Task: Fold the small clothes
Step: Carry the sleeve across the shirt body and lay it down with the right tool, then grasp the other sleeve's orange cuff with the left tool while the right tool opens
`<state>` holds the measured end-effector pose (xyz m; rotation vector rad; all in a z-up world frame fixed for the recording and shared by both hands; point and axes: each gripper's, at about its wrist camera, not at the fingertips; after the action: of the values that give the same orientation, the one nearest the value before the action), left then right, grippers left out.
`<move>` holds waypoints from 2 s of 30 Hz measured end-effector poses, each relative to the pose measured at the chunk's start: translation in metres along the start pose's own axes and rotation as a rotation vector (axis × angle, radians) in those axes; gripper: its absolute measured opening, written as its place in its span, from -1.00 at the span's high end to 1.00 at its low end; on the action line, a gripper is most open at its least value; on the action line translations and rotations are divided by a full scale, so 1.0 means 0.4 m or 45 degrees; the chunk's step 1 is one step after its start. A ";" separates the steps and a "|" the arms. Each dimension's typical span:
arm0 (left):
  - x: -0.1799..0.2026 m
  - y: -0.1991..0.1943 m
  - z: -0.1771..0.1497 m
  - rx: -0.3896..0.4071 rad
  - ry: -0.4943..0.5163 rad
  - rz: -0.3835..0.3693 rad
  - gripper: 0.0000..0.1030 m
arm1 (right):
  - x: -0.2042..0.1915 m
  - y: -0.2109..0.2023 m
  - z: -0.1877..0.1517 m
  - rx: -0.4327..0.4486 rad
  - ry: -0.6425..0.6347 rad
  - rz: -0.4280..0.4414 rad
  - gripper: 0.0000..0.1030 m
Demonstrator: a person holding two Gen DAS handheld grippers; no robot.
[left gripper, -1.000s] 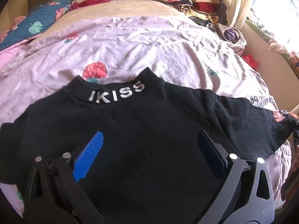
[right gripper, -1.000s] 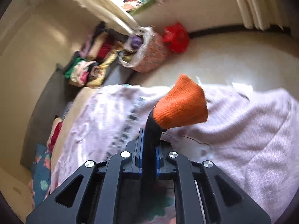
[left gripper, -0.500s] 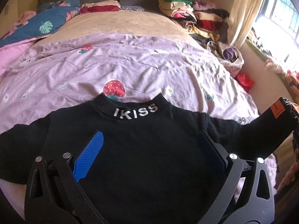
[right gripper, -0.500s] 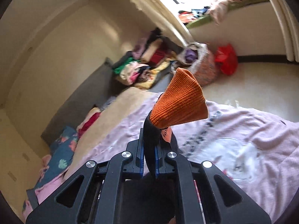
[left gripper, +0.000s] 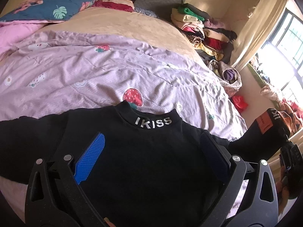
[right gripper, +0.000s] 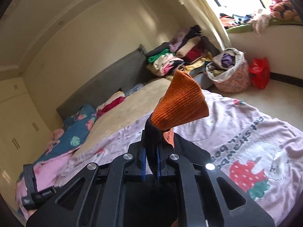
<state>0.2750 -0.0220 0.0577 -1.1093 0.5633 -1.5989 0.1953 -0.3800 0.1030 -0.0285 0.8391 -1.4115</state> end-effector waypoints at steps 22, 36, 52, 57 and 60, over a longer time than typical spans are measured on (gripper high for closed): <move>-0.146 -0.042 -0.002 -0.061 -0.130 -0.201 -0.83 | -0.304 0.182 -0.171 -0.291 -0.426 0.086 0.86; -0.208 0.024 -0.039 -0.141 -0.214 -0.253 -0.83 | -0.388 0.347 -0.367 -0.635 -0.616 0.081 0.83; -0.229 0.089 -0.105 -0.240 -0.234 -0.252 -0.83 | -0.338 0.274 -0.288 -0.728 -0.592 0.319 -0.57; -0.176 0.143 -0.124 -0.294 -0.176 -0.254 -0.50 | -0.210 0.224 -0.193 -0.587 -0.383 0.226 -0.58; -0.146 0.169 -0.132 -0.293 -0.132 -0.163 -0.01 | -0.150 0.200 -0.159 -0.533 -0.291 0.197 -0.58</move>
<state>0.2627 0.0007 -0.0429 -1.4161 0.6287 -1.6036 0.2338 -0.2826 0.0477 -0.4291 0.9108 -1.0460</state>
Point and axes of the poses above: each gripper's, at about its wrist camera, not at the fingertips, and y roughly the way its jaws point, x to its right, z to its top, and after that the axes turned 10 degrees about -x, right-handed
